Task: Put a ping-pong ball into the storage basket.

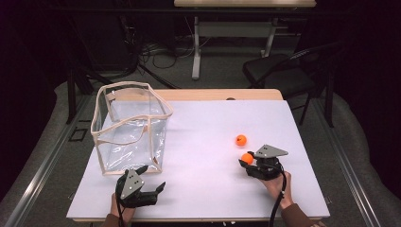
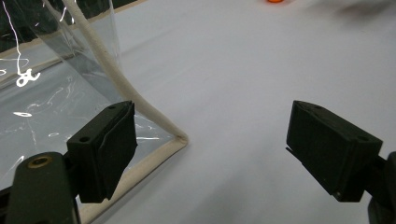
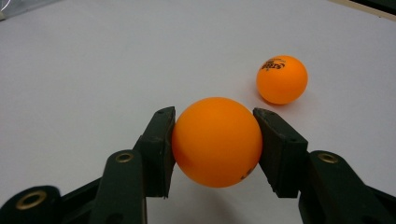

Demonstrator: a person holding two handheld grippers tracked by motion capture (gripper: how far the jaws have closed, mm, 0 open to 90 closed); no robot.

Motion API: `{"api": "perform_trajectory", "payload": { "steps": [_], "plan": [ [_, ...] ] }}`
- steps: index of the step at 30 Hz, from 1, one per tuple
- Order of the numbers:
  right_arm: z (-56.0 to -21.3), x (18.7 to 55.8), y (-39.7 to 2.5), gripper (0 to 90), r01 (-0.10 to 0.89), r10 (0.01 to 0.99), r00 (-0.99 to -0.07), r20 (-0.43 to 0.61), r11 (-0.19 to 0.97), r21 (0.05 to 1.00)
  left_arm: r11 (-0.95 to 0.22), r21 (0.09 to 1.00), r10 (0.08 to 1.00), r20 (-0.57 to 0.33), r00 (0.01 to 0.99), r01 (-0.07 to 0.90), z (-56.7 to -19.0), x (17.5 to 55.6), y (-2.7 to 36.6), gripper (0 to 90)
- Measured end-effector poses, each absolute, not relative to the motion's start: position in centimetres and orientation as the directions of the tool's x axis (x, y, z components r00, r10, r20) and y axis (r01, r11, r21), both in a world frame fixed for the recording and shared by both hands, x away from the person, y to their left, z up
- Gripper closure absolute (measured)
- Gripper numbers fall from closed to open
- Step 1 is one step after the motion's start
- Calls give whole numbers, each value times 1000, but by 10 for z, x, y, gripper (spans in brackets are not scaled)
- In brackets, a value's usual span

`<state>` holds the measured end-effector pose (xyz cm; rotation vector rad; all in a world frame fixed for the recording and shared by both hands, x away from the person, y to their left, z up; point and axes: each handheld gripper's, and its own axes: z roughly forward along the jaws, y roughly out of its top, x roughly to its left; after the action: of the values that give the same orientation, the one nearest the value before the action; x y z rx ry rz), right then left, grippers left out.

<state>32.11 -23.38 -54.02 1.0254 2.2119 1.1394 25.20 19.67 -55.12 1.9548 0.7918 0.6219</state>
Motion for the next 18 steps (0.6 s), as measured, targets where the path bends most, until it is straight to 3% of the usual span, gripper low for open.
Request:
{"api": "perform_trajectory", "payload": {
  "steps": [18],
  "plan": [
    [-528, 330, -221, 508, 387, 745, -666, -47, 398, 832, -382, 881, 737, 109, 668, 278, -551, 252, 197, 160]
  ]
}}
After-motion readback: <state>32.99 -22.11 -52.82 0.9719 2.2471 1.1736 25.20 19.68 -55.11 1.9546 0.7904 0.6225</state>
